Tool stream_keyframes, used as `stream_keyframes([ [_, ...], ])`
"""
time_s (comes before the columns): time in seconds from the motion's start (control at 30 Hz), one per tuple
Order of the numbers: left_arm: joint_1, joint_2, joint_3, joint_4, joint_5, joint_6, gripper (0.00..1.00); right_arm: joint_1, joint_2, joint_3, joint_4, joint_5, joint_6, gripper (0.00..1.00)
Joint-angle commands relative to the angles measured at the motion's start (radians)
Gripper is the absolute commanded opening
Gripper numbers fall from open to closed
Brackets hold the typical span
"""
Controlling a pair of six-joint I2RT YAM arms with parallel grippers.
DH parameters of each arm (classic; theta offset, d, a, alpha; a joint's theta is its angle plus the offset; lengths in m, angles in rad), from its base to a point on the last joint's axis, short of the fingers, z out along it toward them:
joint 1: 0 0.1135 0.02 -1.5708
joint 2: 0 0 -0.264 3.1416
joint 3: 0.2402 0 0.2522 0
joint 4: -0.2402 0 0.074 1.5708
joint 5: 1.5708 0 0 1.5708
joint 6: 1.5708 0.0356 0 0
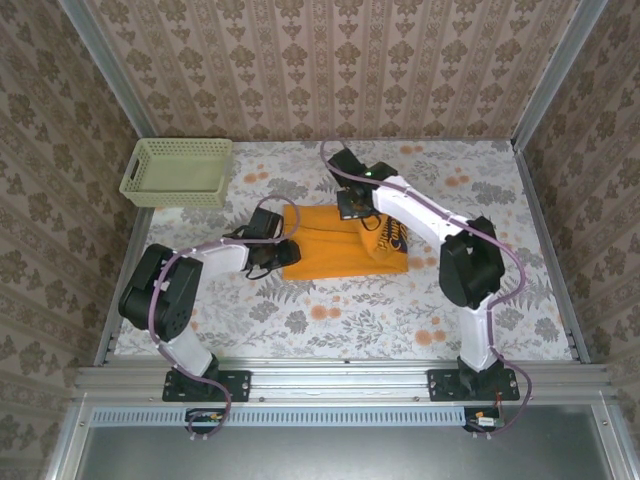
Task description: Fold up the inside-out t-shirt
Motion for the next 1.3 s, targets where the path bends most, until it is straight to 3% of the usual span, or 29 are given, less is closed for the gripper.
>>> stream_keyframes([
  [0.0,-0.019,0.027,-0.034,0.026,0.02,-0.009,0.33,0.024,0.051,0.078,-0.07,-0.002,0.064,0.0],
  [0.17,-0.024,0.036,-0.053,0.046,0.026,-0.015,0.32,0.056,0.094,0.114,-0.07,-0.009,0.084,0.0],
  [0.33,-0.024,0.011,-0.065,0.046,0.015,-0.018,0.31,0.065,0.151,0.161,-0.072,-0.032,0.094,0.07],
  [0.47,-0.017,-0.016,-0.077,0.033,-0.012,-0.022,0.32,0.078,0.185,0.209,-0.063,-0.111,0.098,0.18],
  [0.53,-0.001,-0.039,-0.095,0.022,-0.027,-0.038,0.32,0.089,0.194,0.244,-0.075,-0.156,0.09,0.29],
  [0.67,0.033,-0.141,-0.146,-0.035,-0.11,-0.063,0.39,0.107,0.125,0.246,-0.083,-0.217,0.056,0.43],
  [0.83,0.031,-0.23,-0.106,-0.182,-0.202,-0.022,0.44,0.084,-0.11,0.037,0.005,-0.182,0.028,0.5],
  [1.0,-0.114,-0.251,0.083,-0.331,-0.336,0.075,0.54,-0.046,-0.305,-0.254,0.101,-0.142,0.055,0.52],
  [1.27,-0.312,0.004,0.488,-0.467,-0.459,0.167,0.7,-0.253,-0.535,-0.686,0.318,-0.18,0.111,0.57],
])
